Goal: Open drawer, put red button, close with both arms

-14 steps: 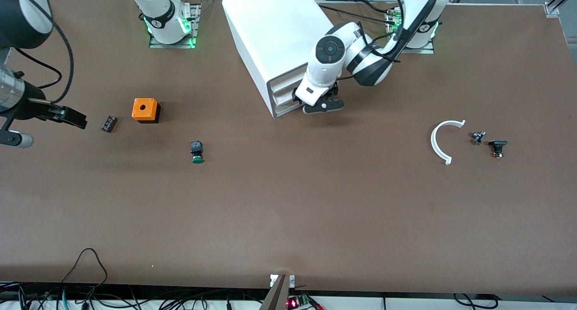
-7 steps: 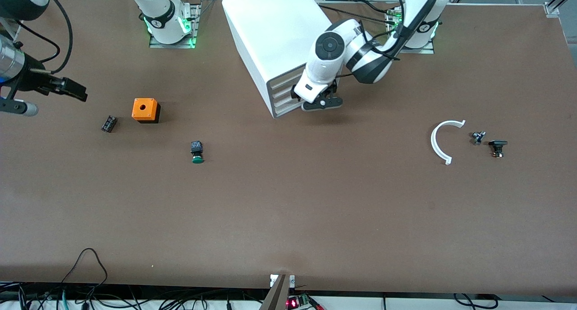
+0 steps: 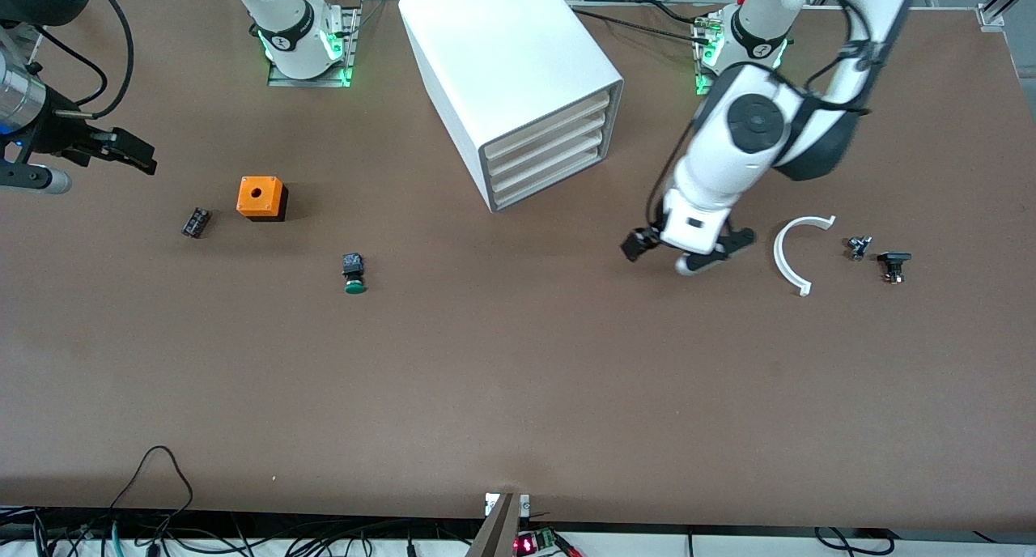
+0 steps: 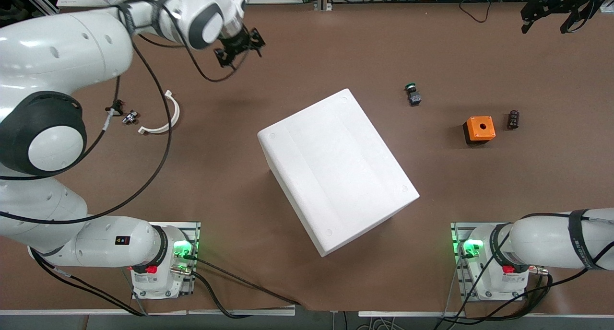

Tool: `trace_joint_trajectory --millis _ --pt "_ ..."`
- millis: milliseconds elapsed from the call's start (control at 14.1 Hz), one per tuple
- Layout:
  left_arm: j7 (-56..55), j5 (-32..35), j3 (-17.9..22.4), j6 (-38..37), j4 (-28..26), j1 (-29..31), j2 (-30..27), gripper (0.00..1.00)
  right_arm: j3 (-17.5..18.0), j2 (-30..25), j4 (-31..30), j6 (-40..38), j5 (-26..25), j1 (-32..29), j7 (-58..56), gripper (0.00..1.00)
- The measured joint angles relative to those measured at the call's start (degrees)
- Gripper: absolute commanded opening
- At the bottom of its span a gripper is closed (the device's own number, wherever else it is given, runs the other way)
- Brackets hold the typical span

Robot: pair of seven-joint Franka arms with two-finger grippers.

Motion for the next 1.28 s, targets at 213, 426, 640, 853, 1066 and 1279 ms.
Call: trace_joint_trajectory --millis 213,426,640,853,1066,1279 --pt "12.07 -0.11 5.05 -12.64 7.91 0.66 -1.91 1.0 0.07 -1.62 -2.28 0.89 0.0 0.01 -2.3 1.0" --pt "25.23 -0.15 10.27 -22.69 15.23 0.79 -3.45 1.0 -0.29 -2.66 -2.41 0.75 0.0 -0.01 -4.72 1.0" --pt "38.76 -0.19 16.55 -29.56 20.07 0.82 -4.96 1.0 -0.42 -3.28 -0.8 0.8 0.0 -0.01 -2.36 1.0" --pt "51.64 -0.24 22.39 -32.07 21.34 0.88 -6.31 1.0 -0.37 -3.27 1.34 -0.37 0.0 0.01 -6.39 1.0" --pt "58.04 -0.26 24.39 -32.55 21.5 0.88 -7.6 1.0 -0.35 -2.75 4.02 -3.35 0.0 0.01 -9.46 1.0" --pt "58.55 -0.26 24.54 -33.74 21.52 0.85 -8.46 1.0 -0.35 -1.96 5.36 -4.11 0.0 0.02 -8.54 1.0"
